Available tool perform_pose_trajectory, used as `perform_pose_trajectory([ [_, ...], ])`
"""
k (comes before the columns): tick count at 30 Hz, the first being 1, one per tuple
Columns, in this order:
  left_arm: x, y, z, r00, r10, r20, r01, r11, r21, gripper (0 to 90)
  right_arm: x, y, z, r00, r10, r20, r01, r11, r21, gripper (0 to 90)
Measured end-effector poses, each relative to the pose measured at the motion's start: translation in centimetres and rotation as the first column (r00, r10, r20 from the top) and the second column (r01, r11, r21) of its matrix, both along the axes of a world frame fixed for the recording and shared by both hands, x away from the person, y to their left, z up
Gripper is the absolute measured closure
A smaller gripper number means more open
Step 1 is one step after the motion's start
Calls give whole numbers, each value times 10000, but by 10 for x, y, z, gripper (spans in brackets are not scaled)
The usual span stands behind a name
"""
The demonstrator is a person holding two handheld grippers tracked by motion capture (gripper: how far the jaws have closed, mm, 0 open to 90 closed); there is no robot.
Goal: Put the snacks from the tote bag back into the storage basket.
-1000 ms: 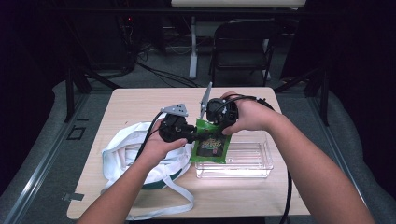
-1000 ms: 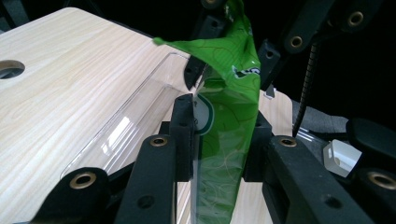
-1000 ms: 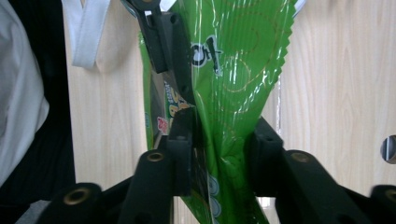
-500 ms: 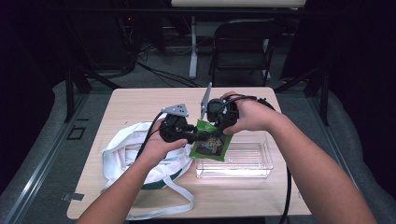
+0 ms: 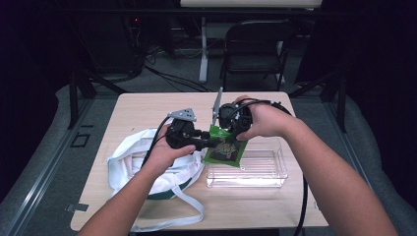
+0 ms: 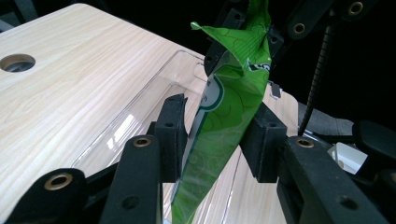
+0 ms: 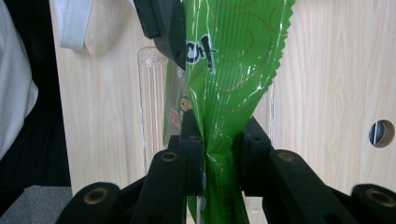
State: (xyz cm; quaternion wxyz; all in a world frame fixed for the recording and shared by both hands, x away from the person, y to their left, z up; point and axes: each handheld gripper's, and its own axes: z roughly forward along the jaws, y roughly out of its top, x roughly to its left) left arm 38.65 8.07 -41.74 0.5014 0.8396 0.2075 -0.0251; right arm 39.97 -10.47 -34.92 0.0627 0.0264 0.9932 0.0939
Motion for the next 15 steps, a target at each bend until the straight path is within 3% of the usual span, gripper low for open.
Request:
perform_pose_trajectory([
  [15,1,12,0,9997,251,-58,-251,9996,112,613,5,-6,0,9996,-248,144,252,9992,-310,751],
])
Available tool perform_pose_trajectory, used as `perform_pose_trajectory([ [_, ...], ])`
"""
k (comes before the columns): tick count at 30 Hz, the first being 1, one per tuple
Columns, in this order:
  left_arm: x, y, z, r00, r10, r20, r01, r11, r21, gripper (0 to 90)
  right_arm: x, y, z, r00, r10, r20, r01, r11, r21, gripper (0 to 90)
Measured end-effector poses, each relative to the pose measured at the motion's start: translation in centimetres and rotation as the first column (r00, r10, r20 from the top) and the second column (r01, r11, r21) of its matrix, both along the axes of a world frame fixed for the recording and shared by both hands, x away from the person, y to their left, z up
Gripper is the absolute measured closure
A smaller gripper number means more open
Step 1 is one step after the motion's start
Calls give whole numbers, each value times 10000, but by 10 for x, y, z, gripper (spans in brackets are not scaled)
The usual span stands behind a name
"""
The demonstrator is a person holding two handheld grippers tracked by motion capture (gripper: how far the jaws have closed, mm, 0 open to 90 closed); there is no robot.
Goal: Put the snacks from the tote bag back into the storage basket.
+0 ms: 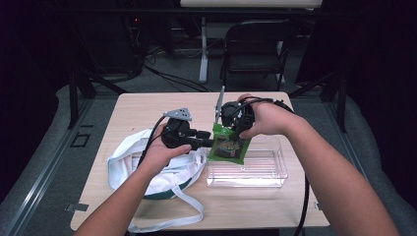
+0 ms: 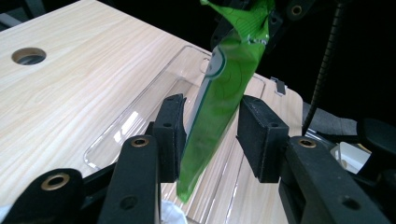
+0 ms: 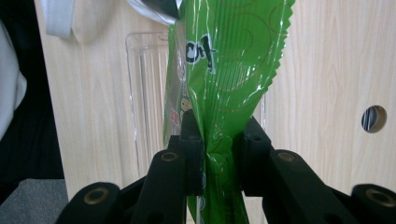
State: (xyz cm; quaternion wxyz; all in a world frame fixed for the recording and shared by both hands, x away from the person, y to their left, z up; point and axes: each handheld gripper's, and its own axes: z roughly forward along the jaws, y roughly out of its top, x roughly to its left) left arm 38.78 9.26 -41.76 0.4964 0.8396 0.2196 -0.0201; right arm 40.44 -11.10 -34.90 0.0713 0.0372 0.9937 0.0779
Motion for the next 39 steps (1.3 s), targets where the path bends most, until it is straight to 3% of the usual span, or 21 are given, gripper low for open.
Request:
perform_pose_trajectory([
  [20,6,31,-12,9962,833,-234,-826,9961,300,613,12,-9,-4,9989,-378,279,387,9987,-333,751],
  [30,8,53,-22,9880,1478,-455,-1462,9886,370,603,15,-9,-11,9986,-420,325,438,9975,-550,751],
  [39,3,76,-33,9752,2174,-425,-2157,9756,399,604,15,-11,-16,9986,-357,401,382,9972,-649,751],
])
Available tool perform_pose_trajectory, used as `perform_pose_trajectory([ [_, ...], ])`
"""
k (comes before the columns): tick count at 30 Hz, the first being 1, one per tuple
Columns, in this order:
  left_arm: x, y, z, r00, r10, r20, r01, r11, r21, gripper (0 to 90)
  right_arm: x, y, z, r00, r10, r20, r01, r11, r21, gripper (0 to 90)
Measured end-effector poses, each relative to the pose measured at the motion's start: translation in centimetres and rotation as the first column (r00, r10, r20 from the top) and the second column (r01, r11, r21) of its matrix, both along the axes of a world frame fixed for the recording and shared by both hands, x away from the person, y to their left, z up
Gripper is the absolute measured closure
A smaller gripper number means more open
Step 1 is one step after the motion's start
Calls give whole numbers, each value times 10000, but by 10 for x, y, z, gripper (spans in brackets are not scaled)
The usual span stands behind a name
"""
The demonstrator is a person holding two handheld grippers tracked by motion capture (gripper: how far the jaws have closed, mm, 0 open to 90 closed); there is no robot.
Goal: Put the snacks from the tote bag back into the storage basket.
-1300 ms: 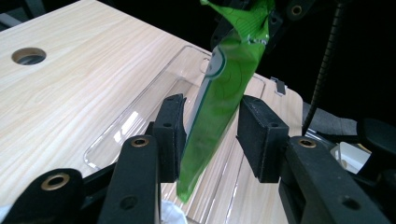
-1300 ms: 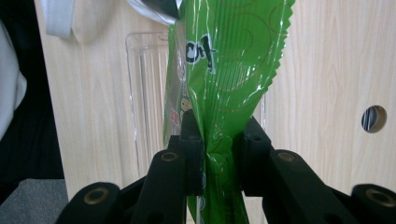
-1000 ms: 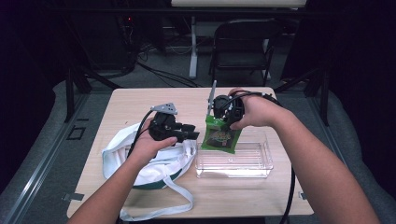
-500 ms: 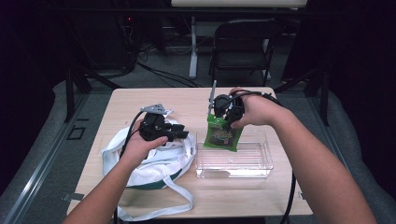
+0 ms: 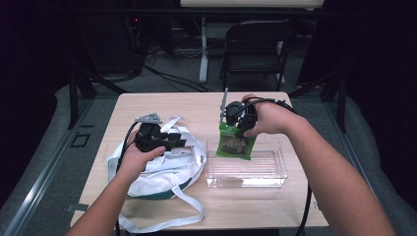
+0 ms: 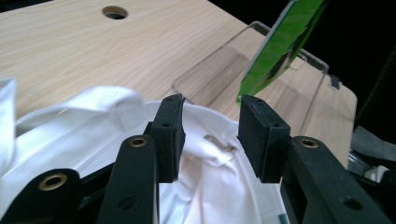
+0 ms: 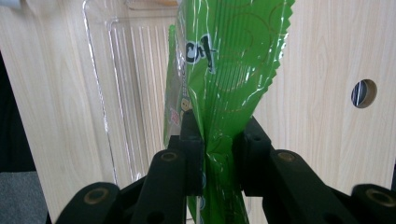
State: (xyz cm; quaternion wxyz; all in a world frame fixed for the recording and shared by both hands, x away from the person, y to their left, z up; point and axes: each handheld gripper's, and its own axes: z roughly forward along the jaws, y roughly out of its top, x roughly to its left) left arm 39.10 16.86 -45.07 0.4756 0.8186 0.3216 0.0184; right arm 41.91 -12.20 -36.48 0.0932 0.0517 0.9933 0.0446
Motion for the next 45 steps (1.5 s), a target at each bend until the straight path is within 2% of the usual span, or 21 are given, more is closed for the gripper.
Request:
perform_pose_trajectory([
  [7,-3,12,-12,9988,498,-6,-497,9985,213,604,0,1,-8,9998,95,177,-92,9999,-144,751],
  [9,-4,16,-16,9980,625,8,-625,9978,232,601,0,2,-11,9996,181,234,-173,9993,-317,752],
  [13,-7,21,-21,9963,856,-53,-857,9963,-116,601,1,6,-14,9989,271,382,-256,9989,-393,752],
  [17,-9,24,-26,9941,1083,13,-1083,9941,-100,600,1,9,-21,9989,251,398,-243,9995,-203,752],
  [18,-9,25,-27,9931,1165,137,-1164,9932,-67,600,1,9,-22,9991,223,370,-217,9996,-174,752],
  [20,-10,27,-30,9909,1335,195,-1335,9911,-10,598,2,11,-28,9990,231,374,-221,9994,-275,752],
  [23,-12,29,-33,9894,1444,173,-1444,9895,3,596,3,13,-34,9987,316,412,-303,9991,-311,752],
  [25,-15,33,-40,9877,1566,49,-1564,9874,-229,595,5,15,-38,9984,358,441,-346,9991,-261,752],
  [27,-15,36,-43,9865,1639,-49,-1639,9864,-121,595,6,16,-42,9977,416,528,-406,9990,-203,752],
  [38,-18,47,-50,9808,1951,-90,-1952,9806,-154,590,16,27,-57,9928,764,928,-715,9960,-544,752],
  [43,-19,48,-48,9807,1954,-6,-1954,9807,-111,586,20,29,-60,9915,772,1043,-716,9958,-564,752],
  [45,-20,49,-47,9800,1992,30,-1991,9797,-216,586,23,29,-63,9918,717,1054,-663,9963,-546,752],
])
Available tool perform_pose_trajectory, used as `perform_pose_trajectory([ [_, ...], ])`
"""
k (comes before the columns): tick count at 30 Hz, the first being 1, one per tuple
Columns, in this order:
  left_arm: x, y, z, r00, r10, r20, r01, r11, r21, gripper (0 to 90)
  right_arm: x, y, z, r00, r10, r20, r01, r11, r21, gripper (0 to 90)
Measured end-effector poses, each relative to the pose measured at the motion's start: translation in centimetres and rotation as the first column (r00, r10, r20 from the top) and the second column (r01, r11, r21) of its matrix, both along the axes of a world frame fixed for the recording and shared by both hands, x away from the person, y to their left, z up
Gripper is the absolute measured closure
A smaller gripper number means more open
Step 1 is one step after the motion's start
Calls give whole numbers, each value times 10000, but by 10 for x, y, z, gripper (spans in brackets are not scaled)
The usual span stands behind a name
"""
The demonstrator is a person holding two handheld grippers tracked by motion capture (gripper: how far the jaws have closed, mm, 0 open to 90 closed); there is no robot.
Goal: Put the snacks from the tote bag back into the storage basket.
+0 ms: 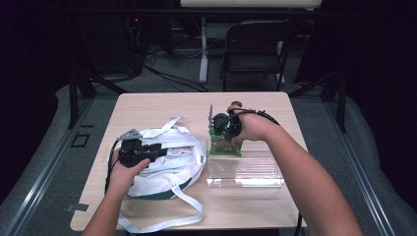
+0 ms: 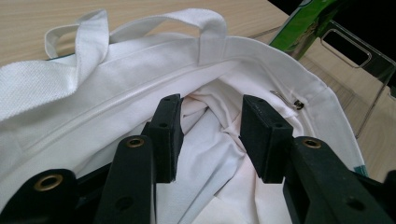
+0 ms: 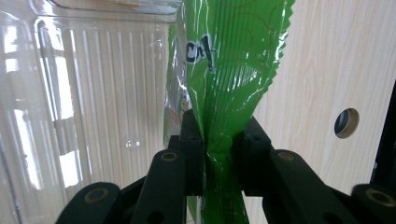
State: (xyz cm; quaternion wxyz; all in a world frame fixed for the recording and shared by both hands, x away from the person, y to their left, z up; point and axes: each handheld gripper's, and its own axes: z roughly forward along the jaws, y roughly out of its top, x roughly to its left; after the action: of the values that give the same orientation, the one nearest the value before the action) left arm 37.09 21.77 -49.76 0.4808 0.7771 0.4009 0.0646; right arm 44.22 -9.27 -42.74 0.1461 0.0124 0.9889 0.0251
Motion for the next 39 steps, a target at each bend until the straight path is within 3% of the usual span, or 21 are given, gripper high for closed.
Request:
perform_pose_trajectory([
  [5,-1,2,1,10000,8,71,-8,10000,-45,586,6,0,-5,10000,31,79,-29,9998,-177,752],
  [9,-1,5,1,9999,87,89,-86,9999,-87,586,11,1,-12,10000,72,33,-73,9999,98,752],
  [19,-3,7,0,9998,165,66,-164,9998,-133,586,16,6,-17,9997,244,97,-244,9997,14,748],
  [26,-5,8,0,9997,237,96,-236,9996,-123,586,20,5,-18,9998,-59,190,57,9999,133,660],
  [31,-5,8,-1,9997,237,55,-236,9997,-111,586,21,5,-17,9985,-372,390,364,9992,192,536],
  [39,-6,7,-2,9995,317,89,-317,9995,-43,577,22,6,-14,9975,-567,431,548,9975,444,483],
])
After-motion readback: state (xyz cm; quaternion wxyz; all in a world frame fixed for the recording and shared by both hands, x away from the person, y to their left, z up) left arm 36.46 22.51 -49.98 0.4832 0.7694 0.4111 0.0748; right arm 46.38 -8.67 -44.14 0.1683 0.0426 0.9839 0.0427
